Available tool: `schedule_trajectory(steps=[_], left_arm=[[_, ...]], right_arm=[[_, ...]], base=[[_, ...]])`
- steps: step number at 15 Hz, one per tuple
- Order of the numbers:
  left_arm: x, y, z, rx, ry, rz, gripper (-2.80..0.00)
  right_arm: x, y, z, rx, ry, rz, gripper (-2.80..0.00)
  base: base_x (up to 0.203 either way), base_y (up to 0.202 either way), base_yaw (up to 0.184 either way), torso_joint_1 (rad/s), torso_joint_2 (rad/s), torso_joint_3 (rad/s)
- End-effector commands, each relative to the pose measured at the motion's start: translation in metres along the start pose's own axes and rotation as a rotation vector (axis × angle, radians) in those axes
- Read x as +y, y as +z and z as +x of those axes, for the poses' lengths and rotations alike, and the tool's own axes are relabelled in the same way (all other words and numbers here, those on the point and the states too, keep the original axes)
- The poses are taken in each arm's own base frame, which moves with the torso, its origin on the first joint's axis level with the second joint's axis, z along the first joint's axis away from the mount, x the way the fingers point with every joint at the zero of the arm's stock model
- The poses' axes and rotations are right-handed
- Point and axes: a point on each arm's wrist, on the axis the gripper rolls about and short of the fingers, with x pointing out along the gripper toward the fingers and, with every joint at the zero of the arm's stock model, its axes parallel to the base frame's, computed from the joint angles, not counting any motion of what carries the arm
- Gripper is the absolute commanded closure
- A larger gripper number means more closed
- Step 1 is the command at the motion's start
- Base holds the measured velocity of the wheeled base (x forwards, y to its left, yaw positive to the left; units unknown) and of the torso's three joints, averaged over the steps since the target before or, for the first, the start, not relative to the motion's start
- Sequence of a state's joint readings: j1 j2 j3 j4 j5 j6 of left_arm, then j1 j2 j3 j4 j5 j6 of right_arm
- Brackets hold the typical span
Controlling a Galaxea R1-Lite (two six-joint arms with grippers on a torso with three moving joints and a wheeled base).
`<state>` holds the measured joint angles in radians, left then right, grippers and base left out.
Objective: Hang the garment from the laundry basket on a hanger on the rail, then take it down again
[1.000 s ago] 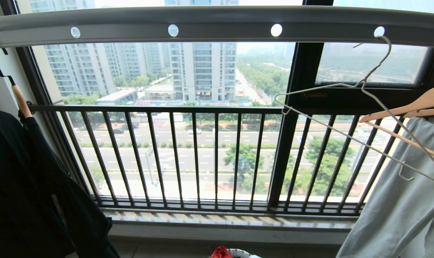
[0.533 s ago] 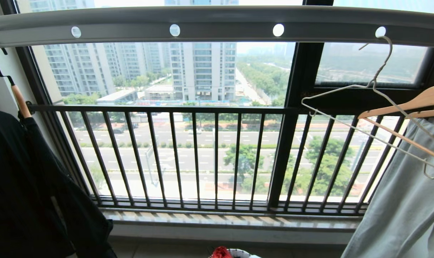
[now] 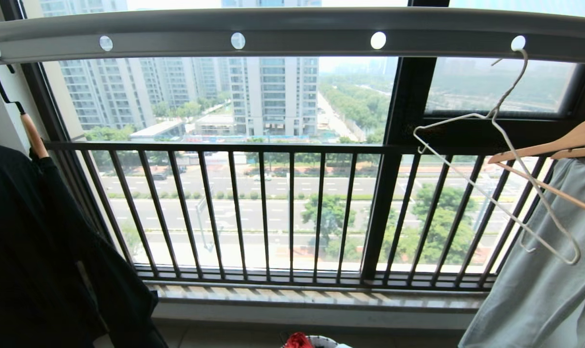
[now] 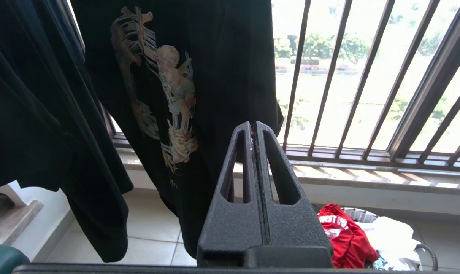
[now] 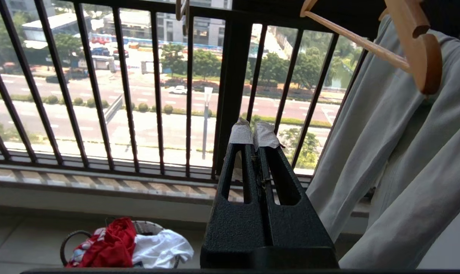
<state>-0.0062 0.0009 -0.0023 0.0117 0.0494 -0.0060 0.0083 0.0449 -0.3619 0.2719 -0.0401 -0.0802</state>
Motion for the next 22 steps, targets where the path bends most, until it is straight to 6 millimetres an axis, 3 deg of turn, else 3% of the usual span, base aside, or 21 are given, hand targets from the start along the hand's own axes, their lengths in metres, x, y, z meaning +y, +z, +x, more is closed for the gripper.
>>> schedule_trajectory(steps=[1,3,7,22], left_arm=[[0.0,0.0,0.0,0.0,0.003,-0.008,0.0],[0.0,0.0,0.0,0.0,0.004,-0.024,0.0],[0.0,0.0,0.0,0.0,0.004,-0.042,0.0],[0.0,0.0,0.0,0.0,0.004,-0.042,0.0]], right_arm=[[0.004,-0.033,0.014,-0.002,0.012,-0.008,0.0],[0.006,-0.057,0.027,-0.027,0.02,-0.046,0.0],[0.008,-0.071,0.029,0.043,0.072,-0.045,0.0],[0.008,-0.07,0.029,0.045,0.073,0.045,0.0]], base=[[0.0,0.0,0.0,0.0,0.0,0.0],[0.0,0.0,0.0,0.0,0.0,0.0],[0.0,0.0,0.0,0.0,0.0,0.0],[0.0,0.0,0.0,0.0,0.0,0.0]])
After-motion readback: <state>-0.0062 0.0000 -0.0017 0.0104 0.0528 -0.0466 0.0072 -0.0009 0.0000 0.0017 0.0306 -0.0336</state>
